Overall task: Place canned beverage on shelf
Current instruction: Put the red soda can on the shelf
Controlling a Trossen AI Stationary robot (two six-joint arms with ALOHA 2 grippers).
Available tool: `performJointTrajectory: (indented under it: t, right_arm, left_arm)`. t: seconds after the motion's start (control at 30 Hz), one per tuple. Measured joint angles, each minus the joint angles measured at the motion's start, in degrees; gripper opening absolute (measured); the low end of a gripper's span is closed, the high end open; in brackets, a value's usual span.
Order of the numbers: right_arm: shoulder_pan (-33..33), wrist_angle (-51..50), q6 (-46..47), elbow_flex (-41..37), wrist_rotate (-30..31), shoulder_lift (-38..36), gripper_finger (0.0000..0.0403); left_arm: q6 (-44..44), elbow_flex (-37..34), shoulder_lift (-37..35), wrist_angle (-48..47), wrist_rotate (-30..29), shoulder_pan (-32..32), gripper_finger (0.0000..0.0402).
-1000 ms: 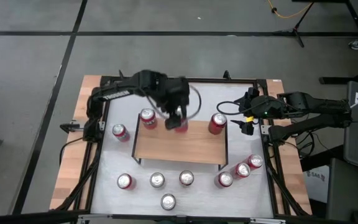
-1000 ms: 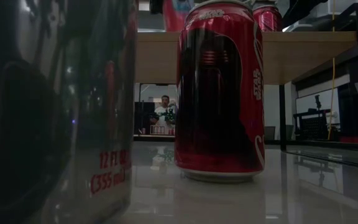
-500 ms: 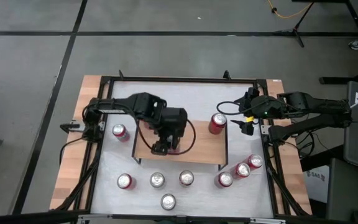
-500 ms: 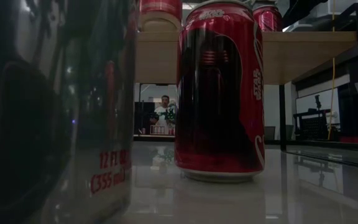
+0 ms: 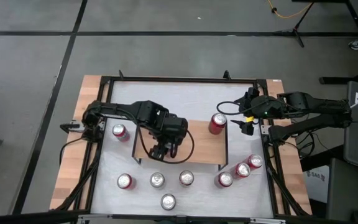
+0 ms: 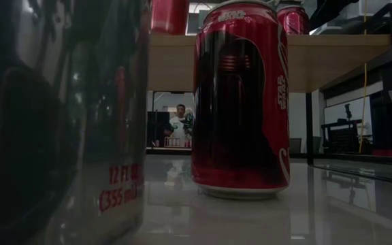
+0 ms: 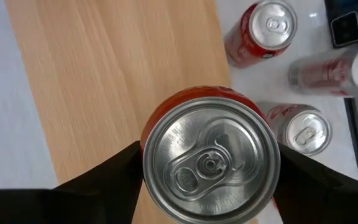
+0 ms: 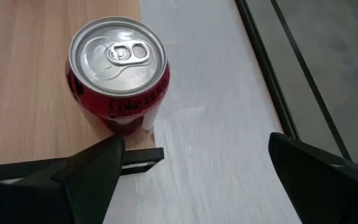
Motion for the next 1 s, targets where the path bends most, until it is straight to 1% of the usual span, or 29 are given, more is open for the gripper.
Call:
performJointTrajectory:
  t: [0.13,0.43,0.6,1.0]
  right_arm:
    - [0.0,0.0,0.0,0.0,0.0,0.0,0.0388]
    - [0.0,0.0,0.0,0.0,0.0,0.0,0.0388]
    - [0.0,0.0,0.0,0.0,0.0,0.0,0.0388]
    - [0.0,0.0,0.0,0.0,0.0,0.0,0.0388]
  left_arm:
    - [0.1,-0.3,-0.1,-0.1,0.0,0.0,0.0283]
    - [0.1,-0.4,-0.1,-0.3,0.1,0.0,0.0321]
    - [0.1,-0.4,0.1,-0.5,-1.2,0.0,0.0323]
    - [0.0,-0.4,0.1,-0.4,-1.4,0.0,0.0322]
